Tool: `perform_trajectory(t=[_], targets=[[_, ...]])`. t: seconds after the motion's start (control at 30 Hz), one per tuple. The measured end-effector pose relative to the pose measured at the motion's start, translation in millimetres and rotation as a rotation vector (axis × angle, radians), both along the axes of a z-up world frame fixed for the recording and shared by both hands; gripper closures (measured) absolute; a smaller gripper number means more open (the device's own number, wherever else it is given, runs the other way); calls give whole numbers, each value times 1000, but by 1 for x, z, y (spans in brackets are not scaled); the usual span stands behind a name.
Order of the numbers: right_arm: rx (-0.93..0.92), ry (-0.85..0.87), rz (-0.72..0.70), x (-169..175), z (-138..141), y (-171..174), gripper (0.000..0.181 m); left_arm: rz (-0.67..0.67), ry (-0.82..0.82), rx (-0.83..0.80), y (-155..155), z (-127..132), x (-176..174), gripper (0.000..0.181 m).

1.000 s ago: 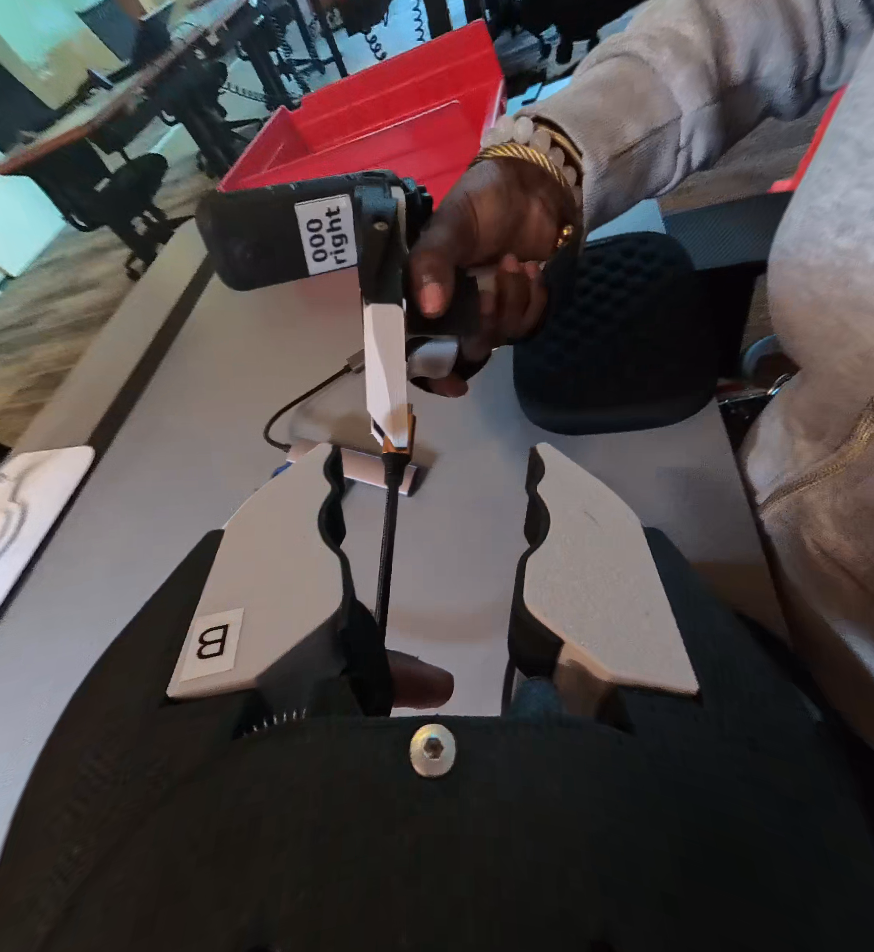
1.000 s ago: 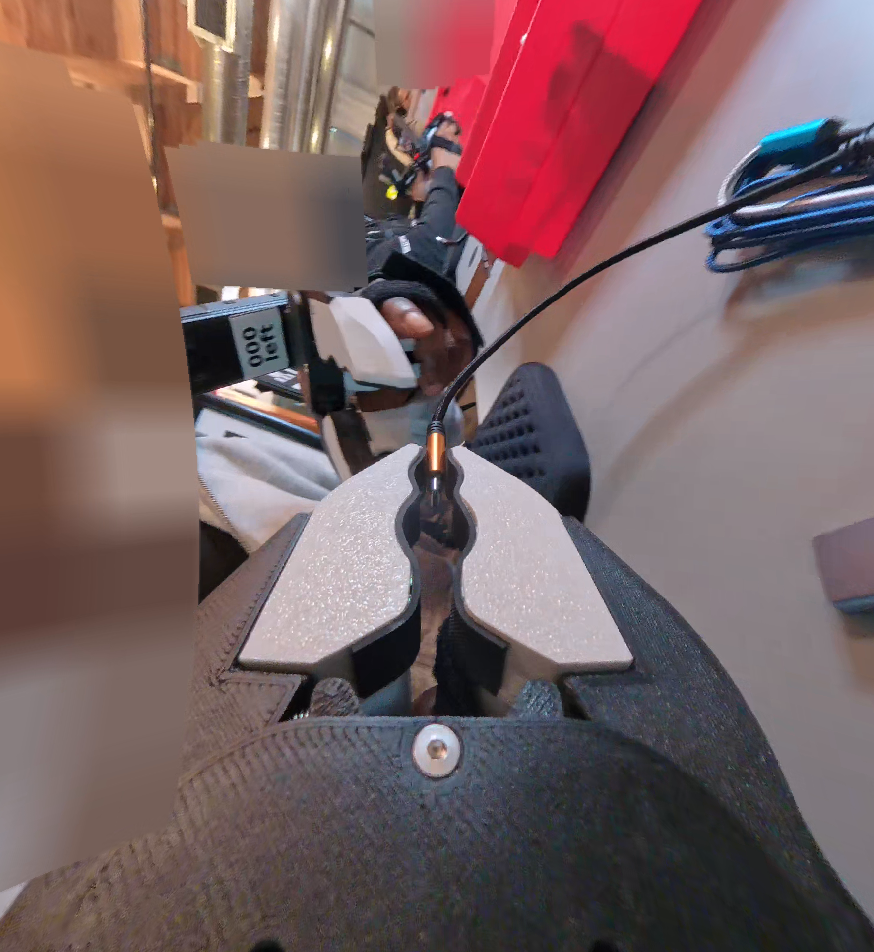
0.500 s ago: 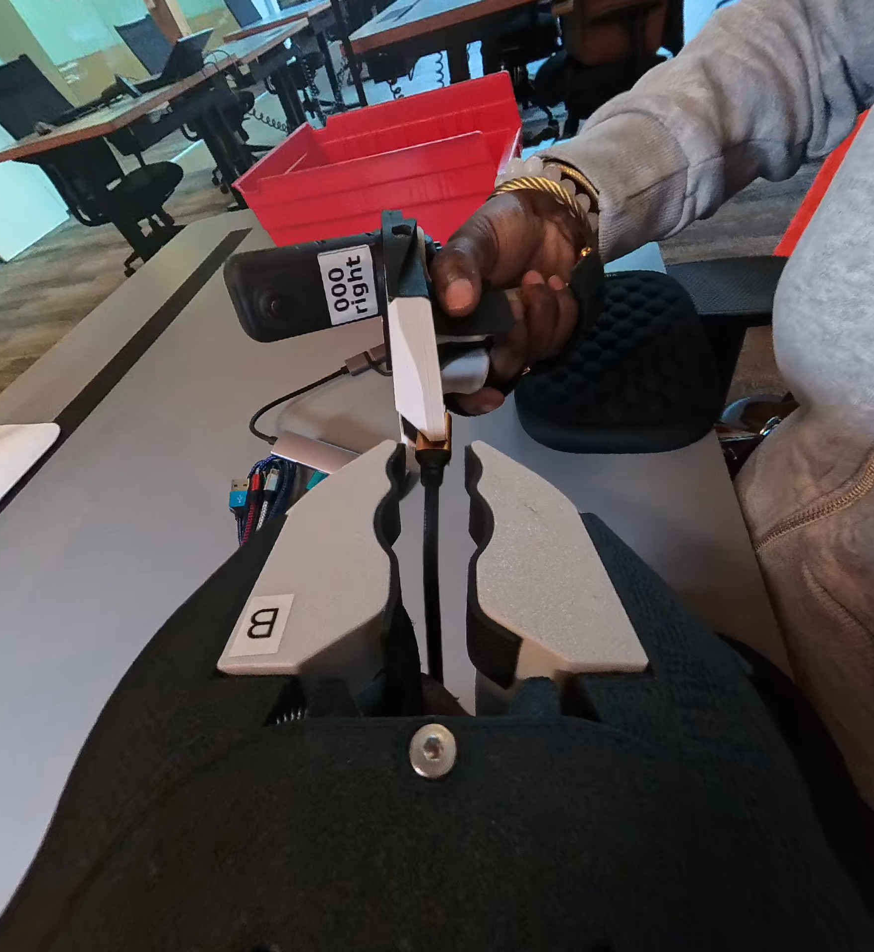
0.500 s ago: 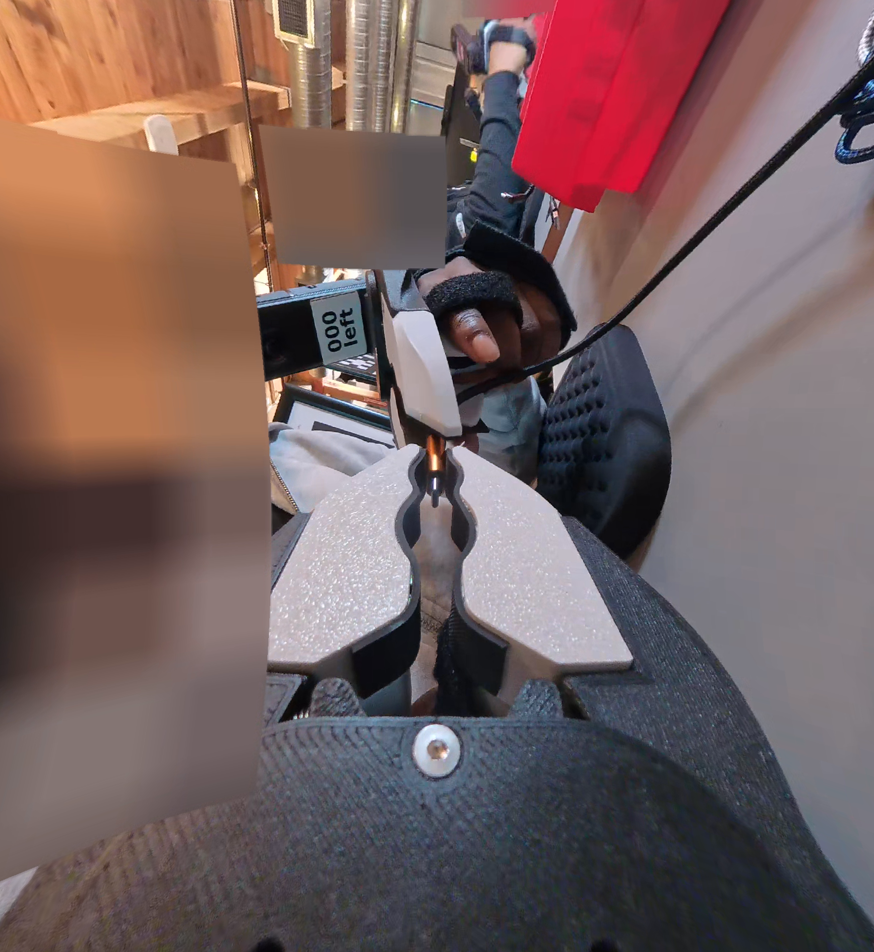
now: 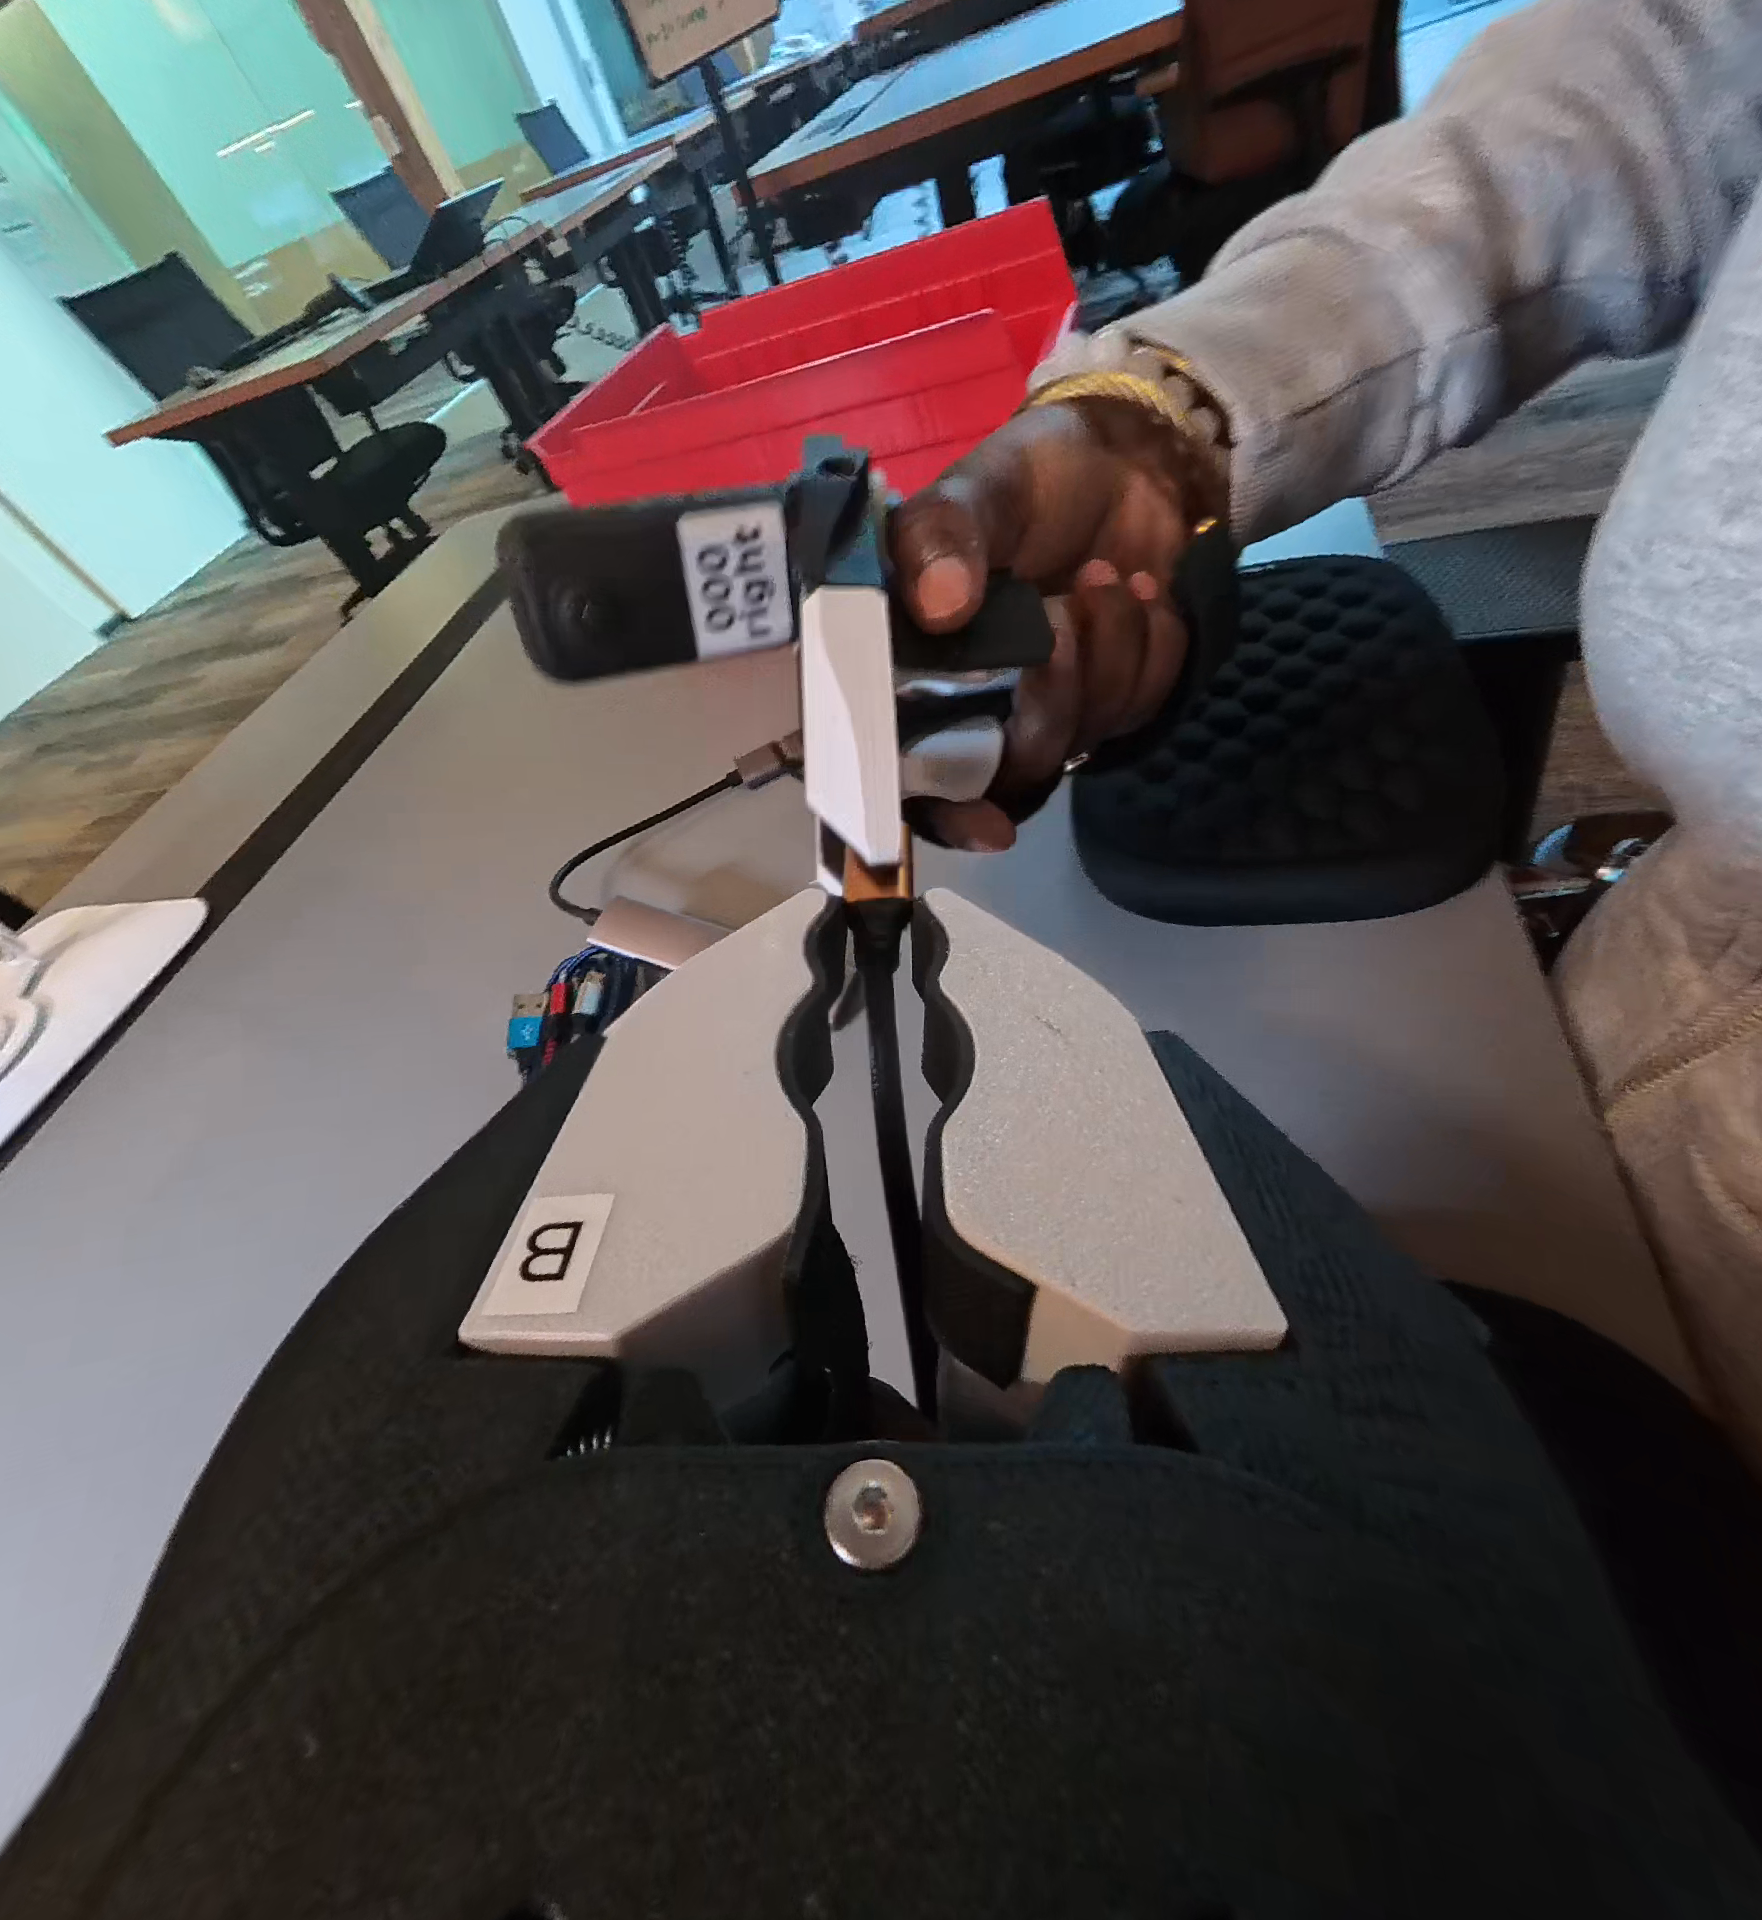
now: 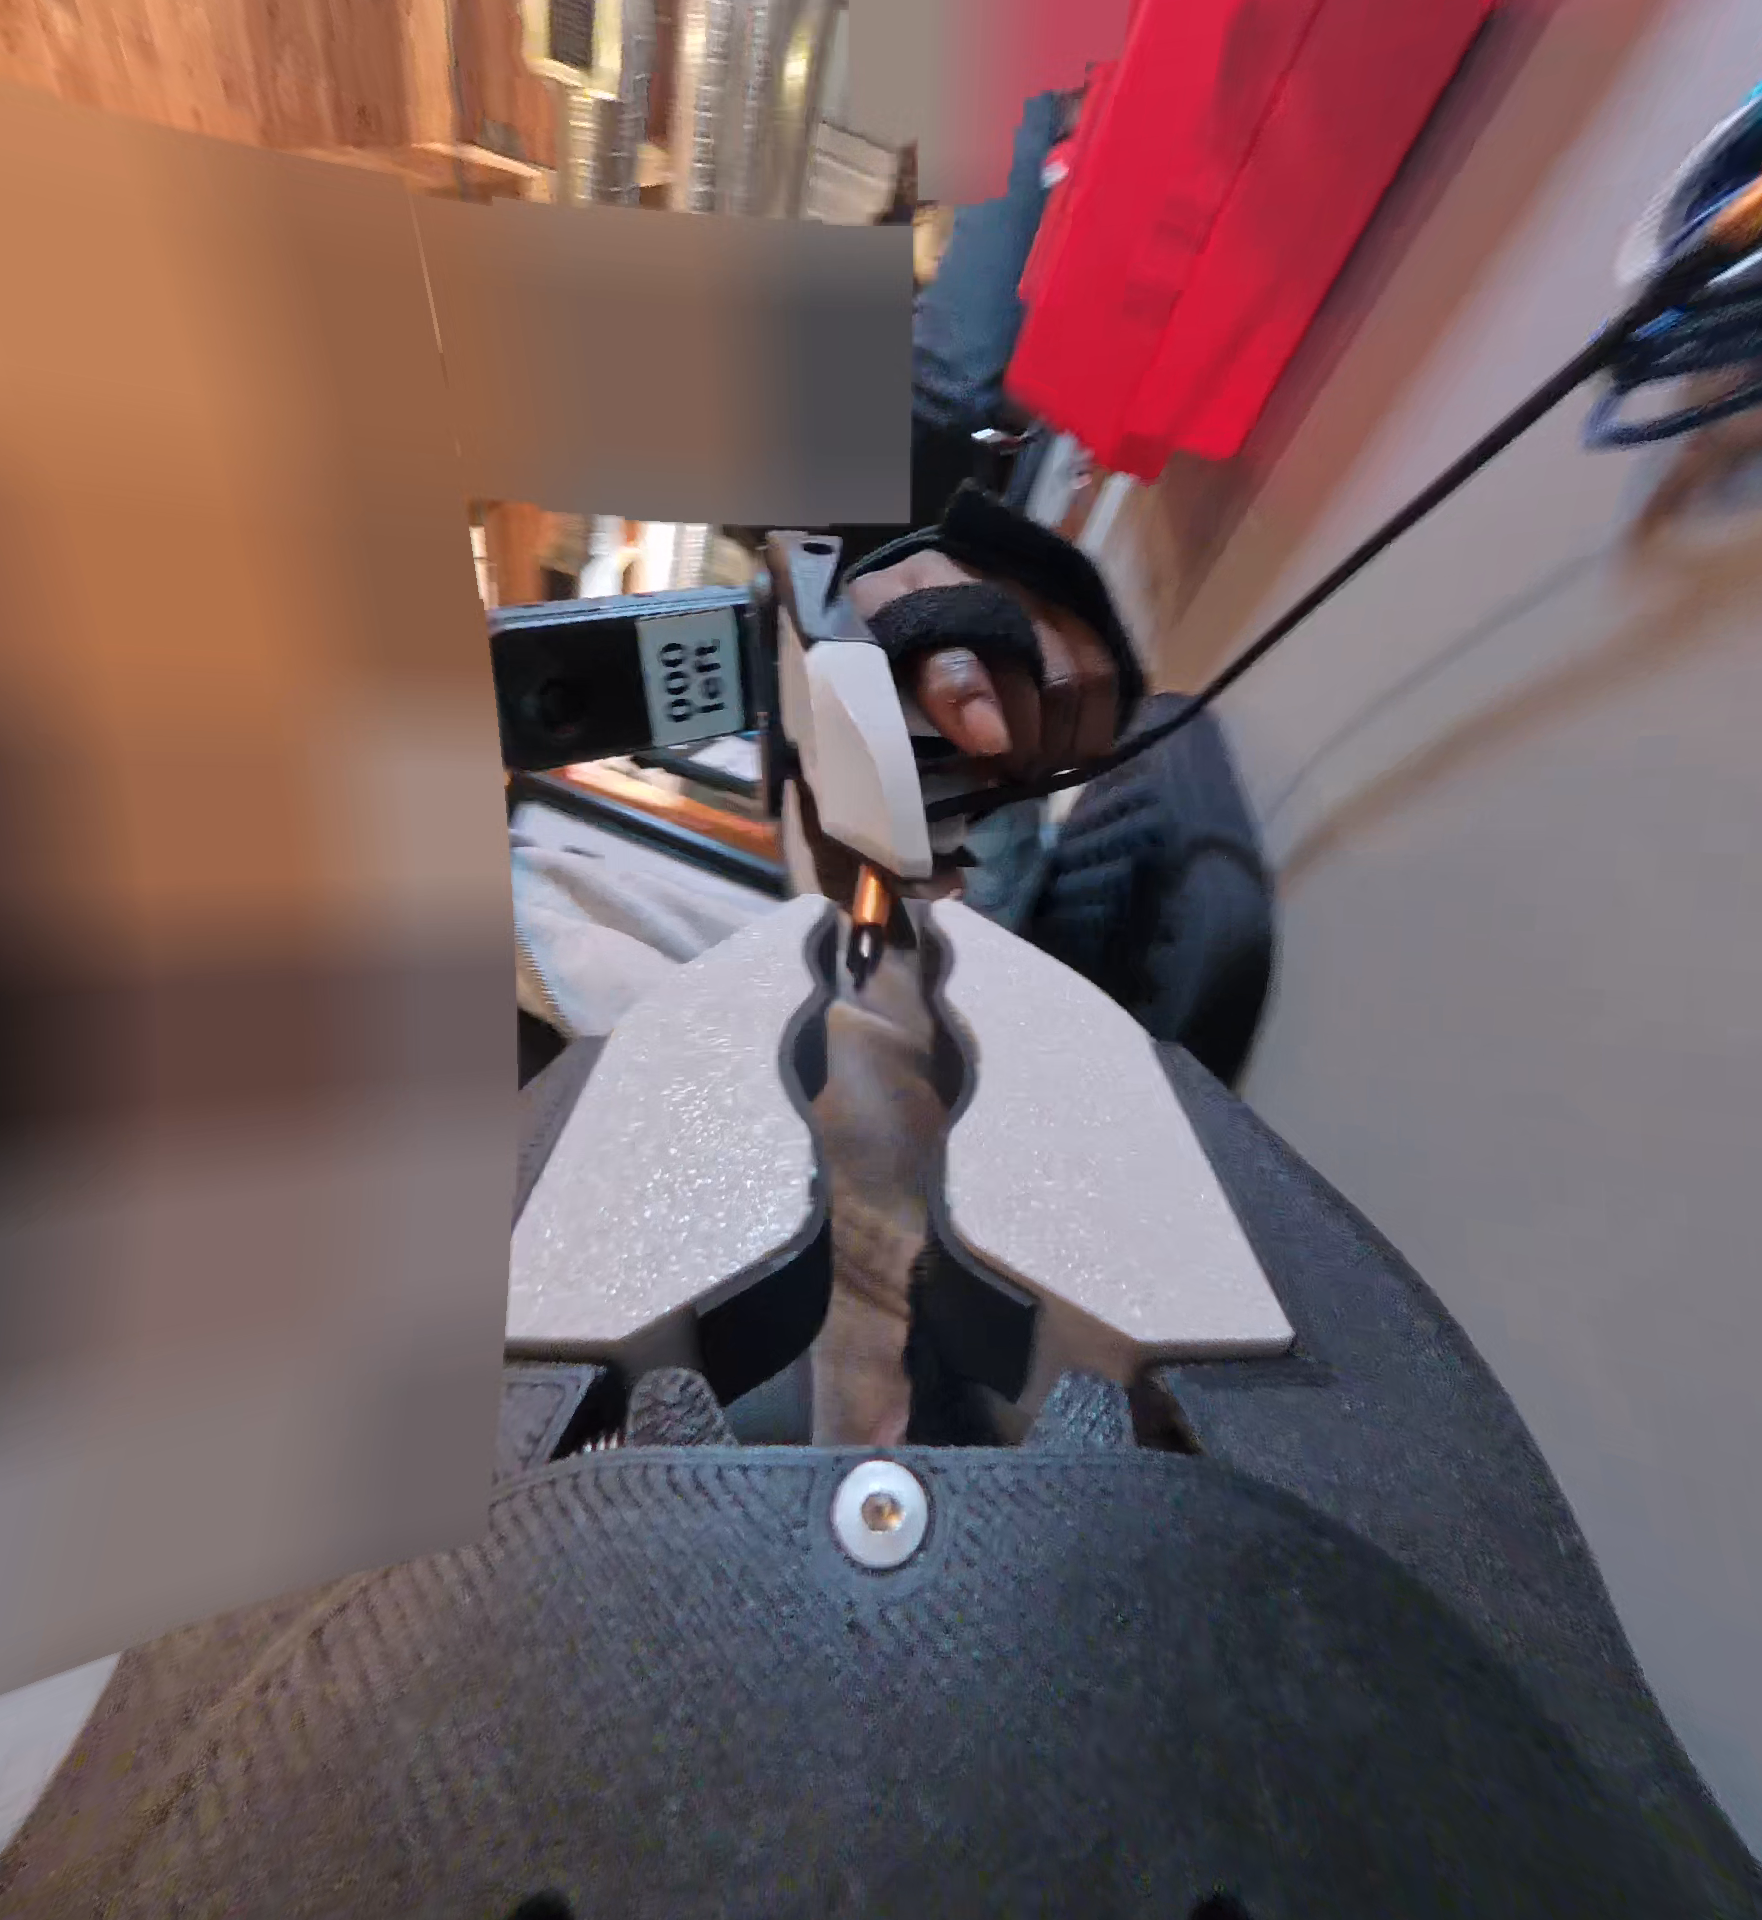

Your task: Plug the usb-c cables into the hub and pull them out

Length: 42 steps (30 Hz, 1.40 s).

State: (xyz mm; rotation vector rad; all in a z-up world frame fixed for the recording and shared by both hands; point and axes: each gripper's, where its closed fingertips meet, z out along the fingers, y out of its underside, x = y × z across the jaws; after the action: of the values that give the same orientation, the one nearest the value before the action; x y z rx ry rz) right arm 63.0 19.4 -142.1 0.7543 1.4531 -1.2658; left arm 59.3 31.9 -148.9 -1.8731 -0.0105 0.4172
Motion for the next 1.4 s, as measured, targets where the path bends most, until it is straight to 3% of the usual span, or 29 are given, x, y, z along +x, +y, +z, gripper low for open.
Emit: perform_trajectory(t=[0.03, 0.13, 0.23, 0.33, 0.47, 0.77, 1.0, 1.23, 1.4], targets=[[40, 57, -40, -6, -5, 5, 158, 30, 2, 6, -1, -2, -4, 169], [177, 118, -221, -32, -20, 32, 137, 98, -41, 28, -3, -13, -15, 169], [372, 125, -415, -58, -46, 67, 133, 128, -53, 32, -5, -16, -21, 169], [477, 63, -508, -76, -67, 85, 134, 118, -82, 73, -8, -14, -22, 169], [546, 33, -484, -91, -86, 78, 135, 99, -98, 124, -10, -8, -18, 169], [485, -69, -470, -98, -89, 51, 151, 75, -117, 165, -10, -3, -15, 169], [548, 86, -544, -117, -98, 41, 170, 77, -132, 166, -12, -6, -16, 169], [585, 371, -466, -112, -71, 43, 173, 96, -136, 167, -17, -9, -20, 169], [530, 157, -468, -61, -35, 85, 173, 91, -106, 204, -18, -1, -18, 169]])
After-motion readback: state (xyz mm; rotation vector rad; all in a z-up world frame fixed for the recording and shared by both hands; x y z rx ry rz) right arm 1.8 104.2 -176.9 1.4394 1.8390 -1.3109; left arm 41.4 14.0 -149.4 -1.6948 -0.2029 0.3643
